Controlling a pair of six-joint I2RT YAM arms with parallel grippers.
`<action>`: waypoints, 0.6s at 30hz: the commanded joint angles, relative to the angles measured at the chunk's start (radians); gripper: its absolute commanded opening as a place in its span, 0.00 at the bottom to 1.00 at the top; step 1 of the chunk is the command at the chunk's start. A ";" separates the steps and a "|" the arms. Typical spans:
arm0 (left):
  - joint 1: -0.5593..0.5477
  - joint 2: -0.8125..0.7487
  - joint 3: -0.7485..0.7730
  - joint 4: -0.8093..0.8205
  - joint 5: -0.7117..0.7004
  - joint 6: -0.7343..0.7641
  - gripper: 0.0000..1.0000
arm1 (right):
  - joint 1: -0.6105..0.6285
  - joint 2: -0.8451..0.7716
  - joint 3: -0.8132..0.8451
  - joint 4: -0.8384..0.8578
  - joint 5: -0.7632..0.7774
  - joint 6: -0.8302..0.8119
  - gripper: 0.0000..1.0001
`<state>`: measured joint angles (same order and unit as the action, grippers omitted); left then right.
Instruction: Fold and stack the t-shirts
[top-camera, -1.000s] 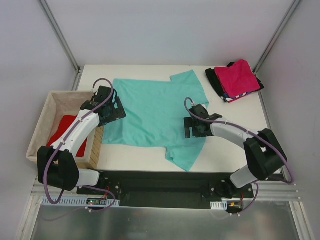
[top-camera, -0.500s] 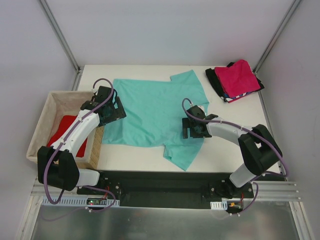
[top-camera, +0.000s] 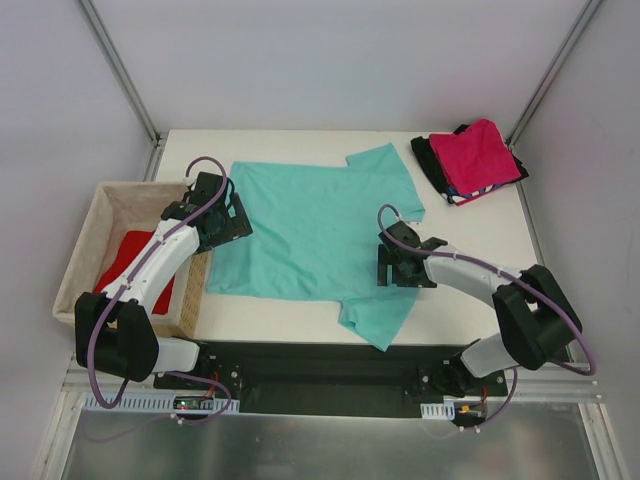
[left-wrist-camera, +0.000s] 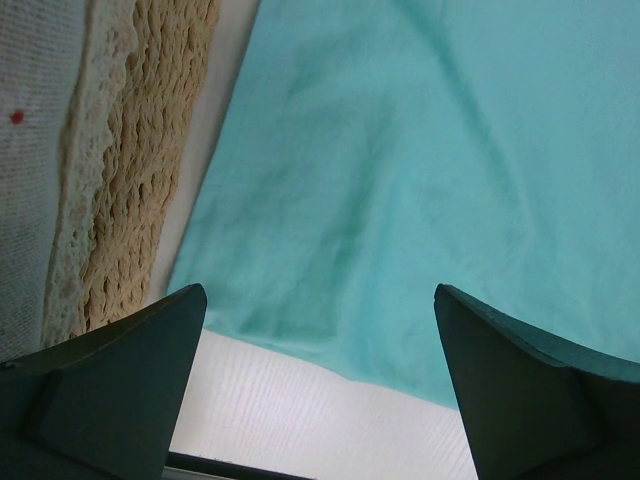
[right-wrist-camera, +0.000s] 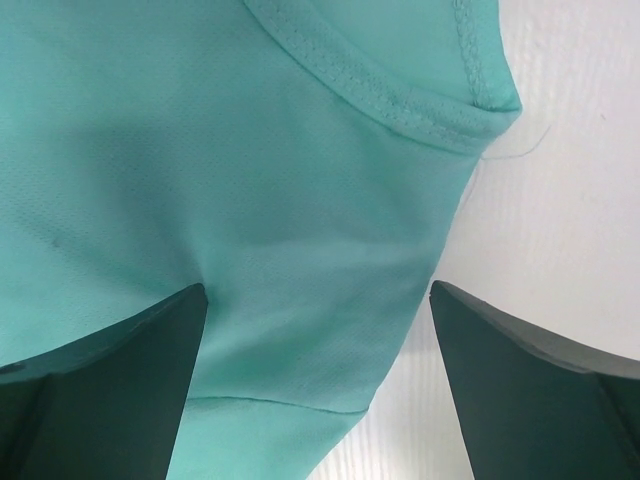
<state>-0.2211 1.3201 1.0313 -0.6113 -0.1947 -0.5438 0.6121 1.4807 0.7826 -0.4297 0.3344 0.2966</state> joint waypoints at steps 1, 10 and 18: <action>0.009 -0.009 -0.010 -0.041 -0.038 -0.019 0.99 | -0.015 -0.056 -0.016 -0.113 0.051 0.035 0.98; 0.009 -0.021 -0.013 -0.041 -0.035 -0.015 0.99 | -0.097 -0.120 -0.049 -0.165 0.054 0.056 0.98; 0.009 -0.028 -0.023 -0.041 -0.034 -0.018 0.99 | -0.166 -0.164 -0.043 -0.188 0.038 0.027 0.98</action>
<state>-0.2211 1.3197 1.0302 -0.6109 -0.1944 -0.5438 0.4576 1.3617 0.7250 -0.5678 0.3622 0.3286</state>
